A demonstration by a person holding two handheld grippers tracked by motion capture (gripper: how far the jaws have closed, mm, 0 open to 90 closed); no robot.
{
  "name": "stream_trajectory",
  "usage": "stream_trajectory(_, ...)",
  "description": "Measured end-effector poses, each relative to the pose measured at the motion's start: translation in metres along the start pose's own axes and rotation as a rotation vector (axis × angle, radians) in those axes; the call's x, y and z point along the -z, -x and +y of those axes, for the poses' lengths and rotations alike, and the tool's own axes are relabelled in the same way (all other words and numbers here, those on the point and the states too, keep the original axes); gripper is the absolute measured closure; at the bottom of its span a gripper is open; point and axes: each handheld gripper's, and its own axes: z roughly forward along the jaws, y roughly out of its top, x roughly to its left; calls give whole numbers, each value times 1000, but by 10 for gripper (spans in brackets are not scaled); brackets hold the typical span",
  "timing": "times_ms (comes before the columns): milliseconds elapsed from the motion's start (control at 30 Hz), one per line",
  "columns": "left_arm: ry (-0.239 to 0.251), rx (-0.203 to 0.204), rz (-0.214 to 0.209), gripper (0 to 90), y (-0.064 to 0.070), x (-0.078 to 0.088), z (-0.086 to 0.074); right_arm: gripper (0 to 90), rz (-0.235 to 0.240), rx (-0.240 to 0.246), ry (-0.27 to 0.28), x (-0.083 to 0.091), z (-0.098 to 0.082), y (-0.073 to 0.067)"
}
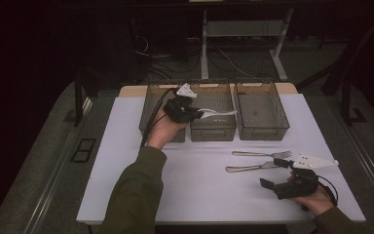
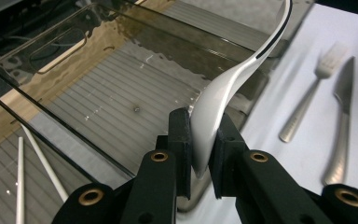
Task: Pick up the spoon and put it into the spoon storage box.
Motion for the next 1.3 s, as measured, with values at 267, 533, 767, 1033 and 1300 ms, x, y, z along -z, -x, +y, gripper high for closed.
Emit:
stream_trajectory(267,-37,42,20,794,-6,-28,2,36,4,-1,4,1,0,0)
stream_trajectory(533,-147,36,58,794,-9,-46,4,36,7,0,5,1,0,-1)
stream_trajectory(767,-166,67,79,794,-10,-49,4,36,7,1,12,2,0,0)
stream_trajectory(1033,-211,69,91,793,-14,-49,-5,36,5,4,8,2,0,0)
stream_trajectory(1300,-247,79,86,787,-12,-56,-9,36,5,3,10,2,0,0)
